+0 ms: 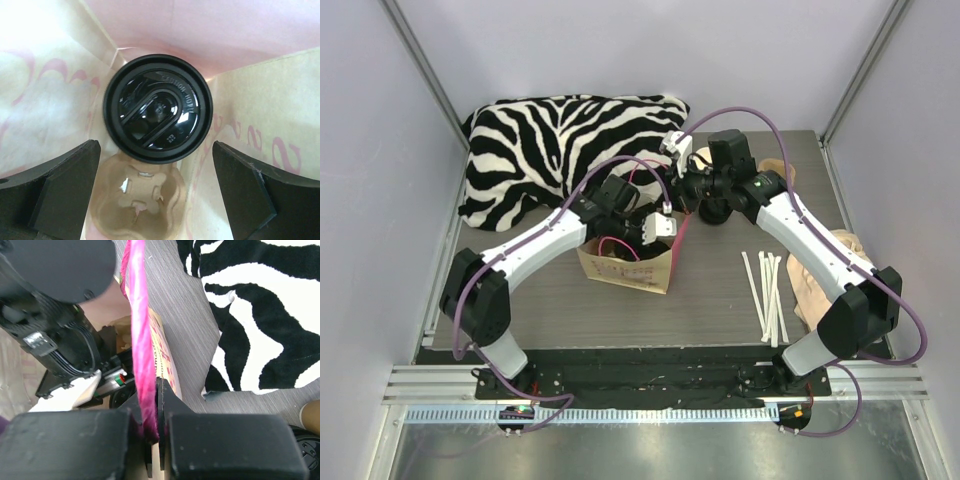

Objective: Pack the takeout coffee

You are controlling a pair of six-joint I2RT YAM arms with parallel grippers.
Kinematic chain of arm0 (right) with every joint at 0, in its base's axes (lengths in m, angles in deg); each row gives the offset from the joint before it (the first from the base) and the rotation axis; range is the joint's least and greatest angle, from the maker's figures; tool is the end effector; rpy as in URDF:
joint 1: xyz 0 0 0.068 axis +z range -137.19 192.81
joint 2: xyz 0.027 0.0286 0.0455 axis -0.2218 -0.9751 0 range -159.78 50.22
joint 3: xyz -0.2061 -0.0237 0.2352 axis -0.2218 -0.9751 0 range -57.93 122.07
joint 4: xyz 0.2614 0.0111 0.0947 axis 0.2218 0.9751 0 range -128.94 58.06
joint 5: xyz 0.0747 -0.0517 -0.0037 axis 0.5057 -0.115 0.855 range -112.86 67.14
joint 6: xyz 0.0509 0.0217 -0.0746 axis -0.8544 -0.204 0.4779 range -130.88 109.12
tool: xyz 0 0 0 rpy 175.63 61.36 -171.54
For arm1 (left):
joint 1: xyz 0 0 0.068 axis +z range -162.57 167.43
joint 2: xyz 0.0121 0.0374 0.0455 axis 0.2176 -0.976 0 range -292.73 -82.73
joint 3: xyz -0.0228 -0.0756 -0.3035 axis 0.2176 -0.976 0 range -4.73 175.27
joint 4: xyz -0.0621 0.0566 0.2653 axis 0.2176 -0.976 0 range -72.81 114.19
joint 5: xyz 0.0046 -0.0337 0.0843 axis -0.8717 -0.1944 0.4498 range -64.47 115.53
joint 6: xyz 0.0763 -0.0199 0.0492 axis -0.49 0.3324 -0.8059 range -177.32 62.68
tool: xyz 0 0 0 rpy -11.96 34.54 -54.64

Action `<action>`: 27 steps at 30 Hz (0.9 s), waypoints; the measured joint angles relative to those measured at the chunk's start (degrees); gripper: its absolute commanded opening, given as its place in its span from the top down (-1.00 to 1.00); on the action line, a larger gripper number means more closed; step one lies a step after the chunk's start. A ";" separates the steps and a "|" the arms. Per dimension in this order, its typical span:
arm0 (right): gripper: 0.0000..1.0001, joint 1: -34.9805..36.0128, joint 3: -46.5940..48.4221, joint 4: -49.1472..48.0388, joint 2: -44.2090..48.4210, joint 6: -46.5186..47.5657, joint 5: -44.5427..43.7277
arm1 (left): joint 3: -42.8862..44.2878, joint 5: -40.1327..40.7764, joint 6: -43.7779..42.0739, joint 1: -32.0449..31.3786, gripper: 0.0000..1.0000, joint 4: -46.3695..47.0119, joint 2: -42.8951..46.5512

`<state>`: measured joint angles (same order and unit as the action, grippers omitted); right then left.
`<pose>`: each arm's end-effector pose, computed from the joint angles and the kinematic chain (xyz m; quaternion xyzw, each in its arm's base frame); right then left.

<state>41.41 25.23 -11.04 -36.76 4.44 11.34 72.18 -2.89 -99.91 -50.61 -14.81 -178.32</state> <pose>0.3217 0.2288 0.3861 -0.4450 0.7208 0.3089 0.4325 0.2880 -0.2760 0.2659 0.6546 0.6657 -0.2249 0.2789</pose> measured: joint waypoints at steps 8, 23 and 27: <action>0.98 0.00 0.00 0.44 0.02 0.68 0.22 | 0.00 -0.33 0.17 0.68 -0.99 -0.07 3.34; 0.98 0.17 0.00 1.73 0.02 1.49 1.46 | 0.92 -1.42 0.00 0.79 -0.99 1.20 5.40; 0.98 0.17 0.00 1.84 0.02 1.77 1.51 | 0.96 -1.77 -0.07 0.79 -0.99 1.03 5.97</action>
<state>41.59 25.23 -9.21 -36.73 6.21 12.85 73.14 -4.66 -99.97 -49.82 -13.78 -172.36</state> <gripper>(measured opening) 0.048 0.995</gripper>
